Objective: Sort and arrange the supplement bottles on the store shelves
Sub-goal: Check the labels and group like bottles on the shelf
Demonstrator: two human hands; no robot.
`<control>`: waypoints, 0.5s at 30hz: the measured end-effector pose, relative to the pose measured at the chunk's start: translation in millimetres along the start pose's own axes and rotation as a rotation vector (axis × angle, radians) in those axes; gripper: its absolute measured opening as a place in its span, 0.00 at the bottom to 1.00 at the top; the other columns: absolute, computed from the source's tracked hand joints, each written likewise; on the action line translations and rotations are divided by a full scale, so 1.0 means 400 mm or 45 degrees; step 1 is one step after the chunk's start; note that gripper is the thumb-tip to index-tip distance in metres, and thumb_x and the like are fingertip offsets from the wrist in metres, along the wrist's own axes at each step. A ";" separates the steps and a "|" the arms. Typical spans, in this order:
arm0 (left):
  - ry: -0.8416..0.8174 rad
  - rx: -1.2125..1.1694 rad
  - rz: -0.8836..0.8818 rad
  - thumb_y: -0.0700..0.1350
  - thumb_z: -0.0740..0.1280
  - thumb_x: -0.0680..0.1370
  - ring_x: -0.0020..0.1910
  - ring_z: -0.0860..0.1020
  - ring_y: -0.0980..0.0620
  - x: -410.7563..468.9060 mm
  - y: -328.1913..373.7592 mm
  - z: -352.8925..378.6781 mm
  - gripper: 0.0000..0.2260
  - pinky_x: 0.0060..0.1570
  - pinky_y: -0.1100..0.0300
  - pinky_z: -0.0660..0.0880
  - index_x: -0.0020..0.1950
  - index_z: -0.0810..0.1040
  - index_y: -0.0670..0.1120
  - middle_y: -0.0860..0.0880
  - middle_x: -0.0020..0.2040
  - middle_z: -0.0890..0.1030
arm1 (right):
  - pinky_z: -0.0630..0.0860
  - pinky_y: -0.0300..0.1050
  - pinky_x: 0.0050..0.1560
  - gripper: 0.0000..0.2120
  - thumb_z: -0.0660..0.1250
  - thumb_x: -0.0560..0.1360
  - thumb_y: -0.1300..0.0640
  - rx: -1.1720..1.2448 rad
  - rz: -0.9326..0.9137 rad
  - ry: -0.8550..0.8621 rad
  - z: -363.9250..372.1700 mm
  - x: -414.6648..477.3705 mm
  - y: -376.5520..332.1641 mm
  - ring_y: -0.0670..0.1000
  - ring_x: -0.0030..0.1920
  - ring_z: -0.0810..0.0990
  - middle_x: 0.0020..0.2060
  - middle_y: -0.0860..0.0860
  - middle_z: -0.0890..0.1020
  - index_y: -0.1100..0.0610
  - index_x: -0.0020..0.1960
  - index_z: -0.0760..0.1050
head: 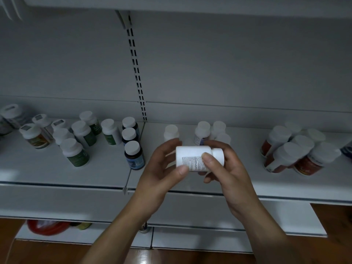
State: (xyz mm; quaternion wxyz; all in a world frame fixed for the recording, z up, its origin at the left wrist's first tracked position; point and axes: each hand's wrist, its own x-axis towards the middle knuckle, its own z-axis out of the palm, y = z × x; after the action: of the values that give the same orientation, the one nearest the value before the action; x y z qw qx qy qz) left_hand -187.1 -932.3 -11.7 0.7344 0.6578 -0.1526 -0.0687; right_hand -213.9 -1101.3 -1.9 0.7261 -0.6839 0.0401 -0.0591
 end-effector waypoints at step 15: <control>0.025 -0.047 0.134 0.45 0.70 0.71 0.63 0.77 0.50 0.000 -0.003 -0.011 0.25 0.53 0.61 0.77 0.67 0.72 0.43 0.48 0.65 0.78 | 0.76 0.40 0.33 0.25 0.71 0.65 0.44 0.168 0.022 -0.079 0.005 0.010 0.006 0.50 0.34 0.80 0.40 0.52 0.83 0.52 0.59 0.75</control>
State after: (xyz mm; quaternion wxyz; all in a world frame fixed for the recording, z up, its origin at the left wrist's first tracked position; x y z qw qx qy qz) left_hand -185.4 -928.2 -13.1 0.7504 0.6359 -0.1785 -0.0262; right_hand -209.6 -1099.6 -4.1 0.7709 -0.6357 0.0195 -0.0343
